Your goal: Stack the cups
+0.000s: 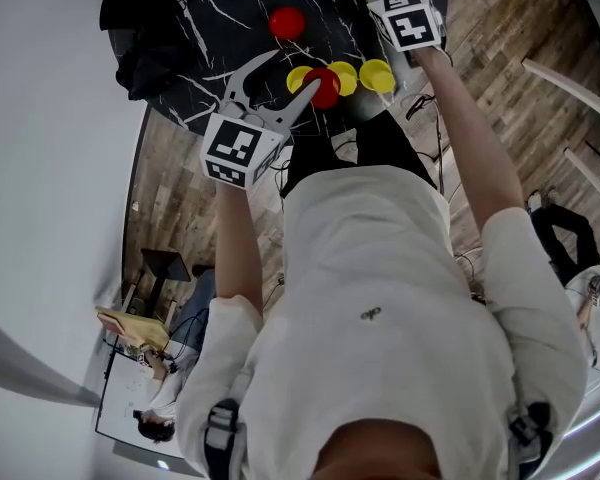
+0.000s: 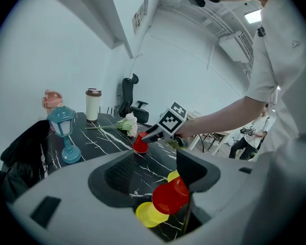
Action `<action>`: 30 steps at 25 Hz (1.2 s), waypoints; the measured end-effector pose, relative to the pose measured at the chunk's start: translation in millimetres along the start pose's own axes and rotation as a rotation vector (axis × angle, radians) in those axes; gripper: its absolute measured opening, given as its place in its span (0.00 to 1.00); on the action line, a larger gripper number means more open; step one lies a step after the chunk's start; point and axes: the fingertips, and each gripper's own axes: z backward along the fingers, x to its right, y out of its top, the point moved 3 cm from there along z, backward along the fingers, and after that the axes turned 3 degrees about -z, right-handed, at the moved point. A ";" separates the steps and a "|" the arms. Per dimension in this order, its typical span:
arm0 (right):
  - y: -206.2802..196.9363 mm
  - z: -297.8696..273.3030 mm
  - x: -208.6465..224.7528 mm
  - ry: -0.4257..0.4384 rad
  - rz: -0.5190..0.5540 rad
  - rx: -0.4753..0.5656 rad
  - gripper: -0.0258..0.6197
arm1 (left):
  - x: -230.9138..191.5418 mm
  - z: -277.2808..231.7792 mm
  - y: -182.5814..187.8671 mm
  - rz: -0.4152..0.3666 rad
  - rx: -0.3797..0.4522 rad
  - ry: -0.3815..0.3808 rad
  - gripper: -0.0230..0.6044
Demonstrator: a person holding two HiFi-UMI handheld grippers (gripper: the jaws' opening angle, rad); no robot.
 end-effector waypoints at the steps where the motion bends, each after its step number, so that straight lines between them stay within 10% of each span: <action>1: 0.0 1.8 -0.6 0.000 0.001 0.003 0.37 | 0.1 -0.5 0.1 -0.005 -0.002 -0.005 0.45; 30: -10.5 131.1 -37.0 -0.072 -0.050 0.151 0.37 | 8.5 -2.4 6.5 -0.198 -0.017 -0.219 0.45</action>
